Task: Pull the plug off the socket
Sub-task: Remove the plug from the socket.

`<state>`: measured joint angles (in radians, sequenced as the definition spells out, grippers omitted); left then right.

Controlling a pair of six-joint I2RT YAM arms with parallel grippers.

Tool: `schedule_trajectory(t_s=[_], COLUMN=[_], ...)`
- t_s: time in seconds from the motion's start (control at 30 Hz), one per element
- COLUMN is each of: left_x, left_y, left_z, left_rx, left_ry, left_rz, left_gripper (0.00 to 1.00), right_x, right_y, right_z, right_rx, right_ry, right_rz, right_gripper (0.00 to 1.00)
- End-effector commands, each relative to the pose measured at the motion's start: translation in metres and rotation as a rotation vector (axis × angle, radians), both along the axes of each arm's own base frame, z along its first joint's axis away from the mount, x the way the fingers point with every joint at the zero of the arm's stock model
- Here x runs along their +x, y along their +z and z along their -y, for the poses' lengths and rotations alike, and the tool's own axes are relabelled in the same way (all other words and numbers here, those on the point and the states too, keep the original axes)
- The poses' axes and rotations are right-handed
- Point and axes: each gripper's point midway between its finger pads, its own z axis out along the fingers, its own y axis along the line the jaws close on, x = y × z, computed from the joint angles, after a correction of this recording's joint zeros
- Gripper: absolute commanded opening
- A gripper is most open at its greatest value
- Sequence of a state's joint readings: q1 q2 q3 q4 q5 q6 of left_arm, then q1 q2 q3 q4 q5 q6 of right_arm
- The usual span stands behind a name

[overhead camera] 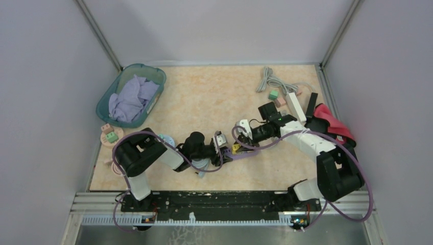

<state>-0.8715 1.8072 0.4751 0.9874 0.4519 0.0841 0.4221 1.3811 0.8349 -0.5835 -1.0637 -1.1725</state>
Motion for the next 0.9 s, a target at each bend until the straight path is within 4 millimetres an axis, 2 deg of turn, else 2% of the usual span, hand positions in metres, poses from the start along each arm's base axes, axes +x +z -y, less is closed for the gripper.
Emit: schedule_trajectory(t_s=[0.0,0.5,0.87], left_x=[-0.01,-0.01,-0.011], left_y=[-0.023,-0.023,-0.023], left_z=[-0.007,-0.006,-0.006], left_rx=[0.065,0.066,0.066], left_ry=[-0.012,-0.015,-0.02], left_rz=[-0.077,-0.077,-0.081], left_gripper=[0.01,0.01,0.01], right_x=[0.008,-0.005,0.007], right_y=[0.034,0.046,0.072], right_z=[-0.004,-0.002,0.002], right_rx=[0.081,0.128,0.224], right_ry=[0.007,0.062,-0.012], right_rz=[0.06,0.053,-0.027], right_gripper=[0.0,0.0,0.0])
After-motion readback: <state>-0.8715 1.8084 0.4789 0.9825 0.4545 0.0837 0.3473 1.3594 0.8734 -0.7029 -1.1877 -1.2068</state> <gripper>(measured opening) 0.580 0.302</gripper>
